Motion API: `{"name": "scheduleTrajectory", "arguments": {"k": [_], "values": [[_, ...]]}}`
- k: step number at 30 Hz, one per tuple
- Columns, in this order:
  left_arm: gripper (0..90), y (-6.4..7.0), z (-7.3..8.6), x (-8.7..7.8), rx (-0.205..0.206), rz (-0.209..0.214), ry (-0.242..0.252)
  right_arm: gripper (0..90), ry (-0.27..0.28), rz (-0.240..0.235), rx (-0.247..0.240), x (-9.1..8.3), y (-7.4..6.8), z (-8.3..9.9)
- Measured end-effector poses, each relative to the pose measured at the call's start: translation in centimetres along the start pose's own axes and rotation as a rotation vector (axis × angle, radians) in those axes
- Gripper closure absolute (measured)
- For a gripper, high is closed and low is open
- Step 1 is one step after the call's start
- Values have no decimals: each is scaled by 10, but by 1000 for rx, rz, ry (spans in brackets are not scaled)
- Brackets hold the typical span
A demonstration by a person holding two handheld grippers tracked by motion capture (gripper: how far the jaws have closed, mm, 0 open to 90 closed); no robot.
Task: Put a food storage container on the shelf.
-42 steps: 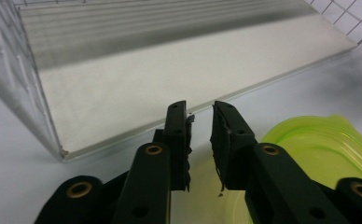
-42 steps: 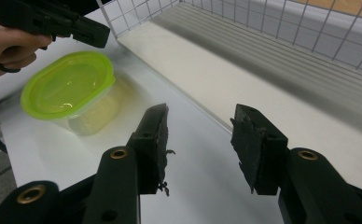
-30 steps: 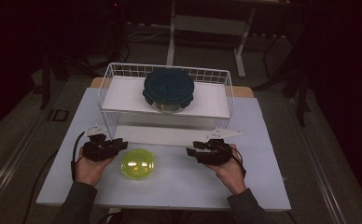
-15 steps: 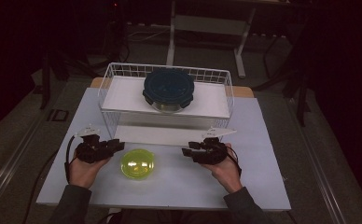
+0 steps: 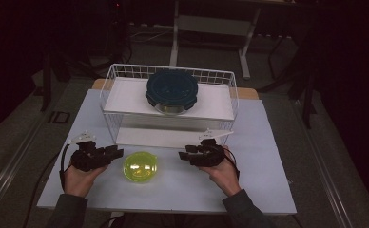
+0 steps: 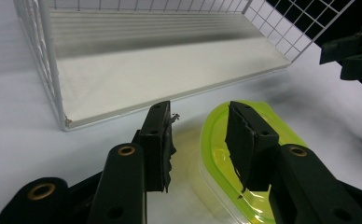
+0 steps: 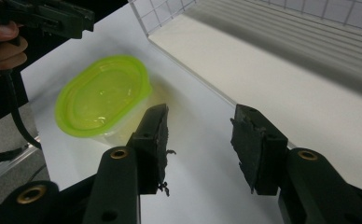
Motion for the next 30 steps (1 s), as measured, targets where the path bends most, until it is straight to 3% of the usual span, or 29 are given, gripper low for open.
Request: {"name": "scheduleTrajectory", "arguments": {"k": [9,30], "values": [[571,6,4,-5,-4,39,-7,545,-14,-22,2,11,-9,-1],[471,4,20,-9,-41,58,-25,536,-44,-77,-1,32,-27,1]]}}
Point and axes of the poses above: each handheld gripper's, and its own axes: x roughly forward along the jaws, z roughly out of its underside, y roughly to its right, the point moved 9 cm from there along x, roughly forward along the jaws, and after that the axes turned 6 degrees about -x, right-handed, at the moved point
